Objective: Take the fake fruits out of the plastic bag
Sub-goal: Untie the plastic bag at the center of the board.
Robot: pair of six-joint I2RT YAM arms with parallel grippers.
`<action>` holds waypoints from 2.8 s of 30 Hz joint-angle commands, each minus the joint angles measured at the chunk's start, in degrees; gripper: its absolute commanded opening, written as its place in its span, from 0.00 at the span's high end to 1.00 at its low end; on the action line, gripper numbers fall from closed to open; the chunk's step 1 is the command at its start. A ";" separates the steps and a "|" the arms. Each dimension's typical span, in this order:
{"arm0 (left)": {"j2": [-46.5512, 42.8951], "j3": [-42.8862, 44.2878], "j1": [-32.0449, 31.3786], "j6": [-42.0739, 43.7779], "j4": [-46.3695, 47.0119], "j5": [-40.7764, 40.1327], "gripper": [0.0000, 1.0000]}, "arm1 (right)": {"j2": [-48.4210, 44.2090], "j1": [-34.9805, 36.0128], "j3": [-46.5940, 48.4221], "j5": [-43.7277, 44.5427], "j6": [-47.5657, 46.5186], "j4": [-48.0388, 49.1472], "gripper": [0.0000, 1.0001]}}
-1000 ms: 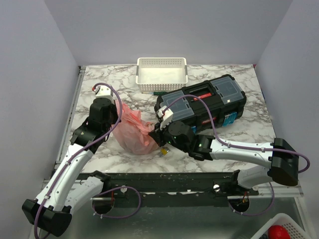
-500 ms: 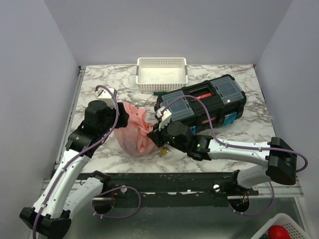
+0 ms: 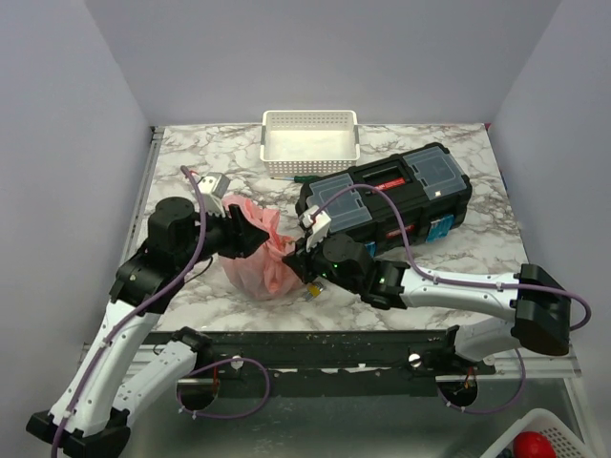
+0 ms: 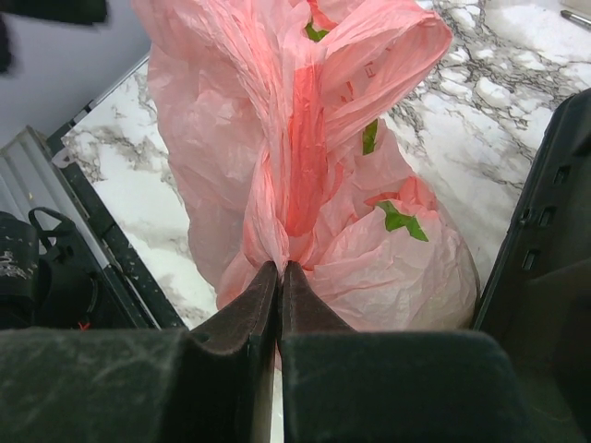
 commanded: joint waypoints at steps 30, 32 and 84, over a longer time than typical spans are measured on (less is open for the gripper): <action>5.40 -8.38 -1.39 -35.45 2.75 -16.00 0.51 | -2.30 0.22 -2.00 -3.45 2.95 2.16 0.94; 5.18 -7.83 -1.38 -34.36 2.93 -15.98 0.49 | -1.92 0.30 -2.40 -3.69 2.98 3.11 0.94; 13.24 4.93 23.29 -15.70 -0.70 -9.95 1.00 | -2.02 0.22 -5.30 -2.47 4.18 2.08 0.94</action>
